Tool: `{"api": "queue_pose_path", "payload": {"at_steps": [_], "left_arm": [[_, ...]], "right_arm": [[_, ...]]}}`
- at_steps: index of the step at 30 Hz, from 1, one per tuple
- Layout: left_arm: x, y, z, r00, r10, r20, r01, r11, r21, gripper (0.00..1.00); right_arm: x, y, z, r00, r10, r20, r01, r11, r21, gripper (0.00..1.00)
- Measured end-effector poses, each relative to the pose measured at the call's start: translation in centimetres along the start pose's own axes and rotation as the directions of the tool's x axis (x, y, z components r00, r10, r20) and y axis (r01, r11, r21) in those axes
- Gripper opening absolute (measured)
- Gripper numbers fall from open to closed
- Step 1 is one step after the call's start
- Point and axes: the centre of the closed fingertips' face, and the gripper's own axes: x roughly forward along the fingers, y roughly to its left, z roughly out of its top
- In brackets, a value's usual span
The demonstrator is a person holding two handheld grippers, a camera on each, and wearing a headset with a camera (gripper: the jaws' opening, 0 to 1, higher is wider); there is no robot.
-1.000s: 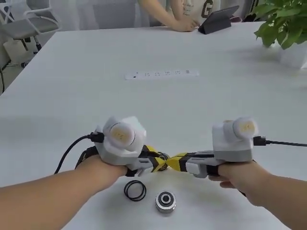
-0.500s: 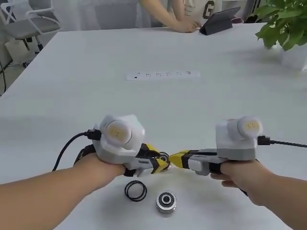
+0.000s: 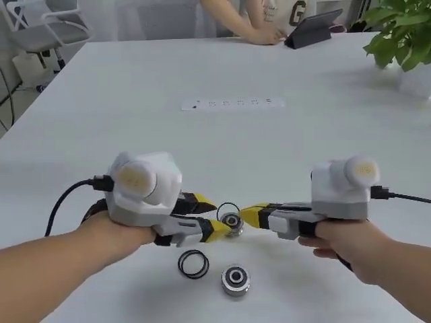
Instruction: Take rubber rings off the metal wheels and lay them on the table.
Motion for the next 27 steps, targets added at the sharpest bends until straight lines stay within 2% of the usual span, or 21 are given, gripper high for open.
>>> {"api": "queue_pose_path", "payload": {"at_steps": [3,10,16,19,27], "left_arm": [[-1.2,-0.3,-0.2,1.0,-0.001,0.01,0.001,1.0,0.003,0.26],[-3.6,-0.7,-0.5,0.9995,0.007,0.03,-0.006,1.0,-0.03,0.3],[-5.7,-1.3,-0.9,0.9991,0.015,0.04,-0.013,0.999,-0.037,0.34],[-6.3,-1.9,-1.1,0.999,0.01,0.044,-0.008,1.0,-0.029,0.4],[-8.0,-2.0,-1.5,0.9981,0.032,0.053,-0.029,0.998,-0.055,0.44]], "right_arm": [[-0.2,0.4,0.2,1.0,0.005,0.003,-0.005,1.0,-0.001,0.0],[-0.6,1.7,0.3,0.9998,0.021,-0.001,-0.021,1.0,-0.013,0.0],[-0.3,2.6,0.3,0.999,0.044,-0.002,-0.044,0.999,-0.019,0.0],[-0.1,3.2,0.3,0.9983,0.058,-0.006,-0.058,0.998,-0.024,0.0],[0.3,4.3,0.1,0.9953,0.092,-0.032,-0.093,0.995,-0.037,0.0]]}}
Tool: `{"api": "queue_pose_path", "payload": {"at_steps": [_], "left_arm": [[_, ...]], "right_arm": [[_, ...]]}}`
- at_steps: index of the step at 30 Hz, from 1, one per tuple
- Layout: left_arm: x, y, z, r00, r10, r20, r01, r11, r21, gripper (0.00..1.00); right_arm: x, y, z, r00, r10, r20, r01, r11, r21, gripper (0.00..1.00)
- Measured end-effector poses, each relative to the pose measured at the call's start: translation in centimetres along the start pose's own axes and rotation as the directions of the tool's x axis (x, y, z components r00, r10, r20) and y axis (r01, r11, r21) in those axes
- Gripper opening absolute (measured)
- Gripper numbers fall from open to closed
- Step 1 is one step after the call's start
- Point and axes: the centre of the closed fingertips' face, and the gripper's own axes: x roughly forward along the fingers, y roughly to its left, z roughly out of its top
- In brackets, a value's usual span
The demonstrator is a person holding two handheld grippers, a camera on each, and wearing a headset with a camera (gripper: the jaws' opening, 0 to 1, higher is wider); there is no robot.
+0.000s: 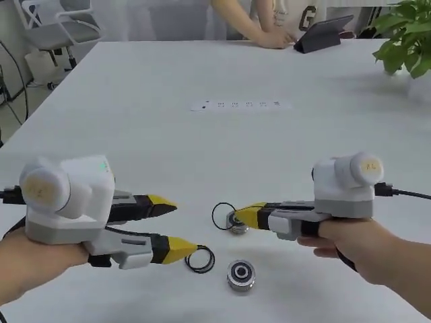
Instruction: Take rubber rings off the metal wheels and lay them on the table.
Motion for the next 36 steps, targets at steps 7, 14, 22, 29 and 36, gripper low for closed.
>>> {"api": "queue_pose_path", "payload": {"at_steps": [7,14,22,29,36], "left_arm": [[-1.2,0.1,-1.0,0.9997,0.01,-0.022,-0.01,1.0,0.001,0.5],[-2.0,0.4,-1.4,0.9994,0.03,-0.016,-0.03,0.999,-0.023,0.54],[-2.6,0.4,-1.7,0.9992,0.037,-0.017,-0.037,0.999,-0.034,0.56],[-3.0,0.8,-2.6,0.9983,0.05,-0.03,-0.051,0.998,-0.045,0.56],[-3.1,0.8,-3.1,0.9978,0.053,-0.039,-0.055,0.997,-0.056,0.56]], "right_arm": [[1.0,0.9,-0.8,0.9985,0.039,-0.039,-0.039,0.999,-0.004,0.0],[2.3,2.0,-1.7,0.9933,0.077,-0.086,-0.078,0.997,-0.005,0.0],[3.6,2.8,-2.8,0.9853,0.1,-0.139,-0.1,0.995,0.005,0.0],[4.2,2.9,-4.2,0.9765,0.103,-0.189,-0.102,0.995,0.017,0.0],[4.3,2.5,-4.8,0.973,0.084,-0.215,-0.085,0.996,0.007,0.0]]}}
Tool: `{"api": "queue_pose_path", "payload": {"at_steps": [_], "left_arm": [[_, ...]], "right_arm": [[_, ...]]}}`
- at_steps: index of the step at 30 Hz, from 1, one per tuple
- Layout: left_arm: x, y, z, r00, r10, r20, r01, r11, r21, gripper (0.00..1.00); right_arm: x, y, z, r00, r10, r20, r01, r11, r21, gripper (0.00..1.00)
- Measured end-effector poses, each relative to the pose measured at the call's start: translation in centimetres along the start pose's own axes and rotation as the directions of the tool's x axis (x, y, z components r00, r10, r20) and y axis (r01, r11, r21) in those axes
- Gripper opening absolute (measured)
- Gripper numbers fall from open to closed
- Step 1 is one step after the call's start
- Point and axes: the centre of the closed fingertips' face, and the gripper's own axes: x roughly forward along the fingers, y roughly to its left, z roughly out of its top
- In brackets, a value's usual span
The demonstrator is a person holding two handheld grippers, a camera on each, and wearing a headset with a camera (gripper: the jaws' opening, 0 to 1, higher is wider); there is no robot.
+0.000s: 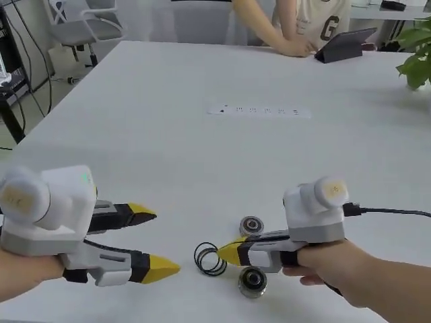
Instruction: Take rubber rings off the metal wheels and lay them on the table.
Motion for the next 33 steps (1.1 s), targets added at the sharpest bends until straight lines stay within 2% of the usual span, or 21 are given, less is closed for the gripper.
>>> {"api": "queue_pose_path", "payload": {"at_steps": [6,15,19,26,33], "left_arm": [[0.0,-0.1,-0.1,1.0,-0.001,-0.003,0.001,1.0,-0.002,0.56],[0.1,-0.1,-0.2,1.0,-0.001,-0.005,0.001,1.0,-0.009,0.56],[0.1,-0.2,-0.1,1.0,-0.002,-0.003,0.002,1.0,-0.008,0.56],[0.2,-0.3,0.5,1.0,-0.005,0.005,0.005,1.0,-0.001,0.56],[0.5,-0.4,1.1,0.9999,-0.009,0.012,0.009,1.0,0.005,0.56]], "right_arm": [[0.0,-0.7,-0.6,0.9993,-0.032,-0.021,0.032,0.999,-0.007,0.0],[-0.3,-0.9,-0.9,0.9978,-0.057,-0.034,0.056,0.998,-0.029,0.09],[-0.9,-1.0,-0.2,0.9979,-0.063,-0.016,0.063,0.998,-0.029,0.11],[-2.2,-0.9,1.0,0.9967,-0.081,0.012,0.081,0.994,-0.071,0.15],[-4.1,-1.1,2.4,0.9911,-0.113,0.071,0.12,0.987,-0.104,0.2]]}}
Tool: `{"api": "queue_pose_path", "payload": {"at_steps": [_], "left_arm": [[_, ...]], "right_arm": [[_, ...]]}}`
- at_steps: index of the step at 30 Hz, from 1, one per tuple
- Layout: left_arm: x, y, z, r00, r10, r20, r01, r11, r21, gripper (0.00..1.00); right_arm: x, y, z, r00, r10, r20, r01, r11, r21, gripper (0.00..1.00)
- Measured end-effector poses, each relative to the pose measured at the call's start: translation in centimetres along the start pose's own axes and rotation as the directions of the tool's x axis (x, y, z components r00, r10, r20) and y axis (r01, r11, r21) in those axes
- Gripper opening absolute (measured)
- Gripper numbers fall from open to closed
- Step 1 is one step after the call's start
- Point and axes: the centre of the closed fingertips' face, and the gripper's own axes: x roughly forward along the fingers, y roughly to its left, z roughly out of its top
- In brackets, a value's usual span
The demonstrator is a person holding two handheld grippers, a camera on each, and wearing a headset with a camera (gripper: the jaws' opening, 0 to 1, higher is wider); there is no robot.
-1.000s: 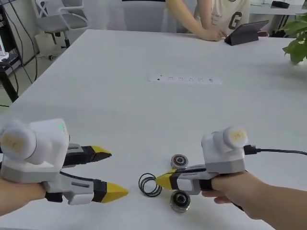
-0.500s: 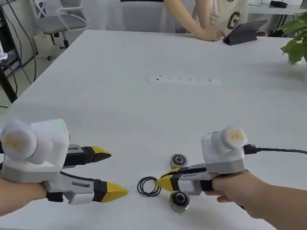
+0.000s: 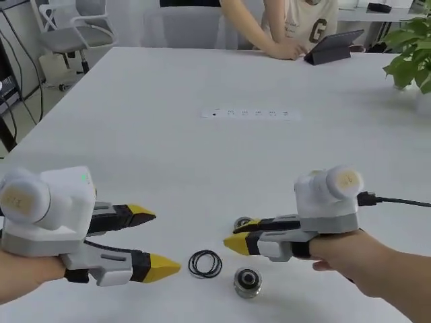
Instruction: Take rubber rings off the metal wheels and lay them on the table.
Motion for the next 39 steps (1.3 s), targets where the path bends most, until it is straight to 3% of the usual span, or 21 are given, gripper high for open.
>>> {"api": "queue_pose_path", "payload": {"at_steps": [15,24,39], "left_arm": [[0.5,-0.5,1.9,0.9993,-0.008,0.037,0.007,1.0,0.015,0.57],[0.2,-0.8,2.7,0.9979,0.0,0.065,-0.001,1.0,0.008,0.58],[-1.1,-1.2,2.7,0.996,0.036,0.082,-0.036,0.999,0.006,0.61]], "right_arm": [[-4.6,-1.0,2.1,0.9908,-0.086,0.105,0.091,0.995,-0.045,0.33],[-7.4,-0.9,0.8,0.9878,-0.138,0.073,0.148,0.978,-0.15,0.42],[-10.6,0.5,-1.3,0.9796,-0.188,0.071,0.198,0.961,-0.194,0.54]]}}
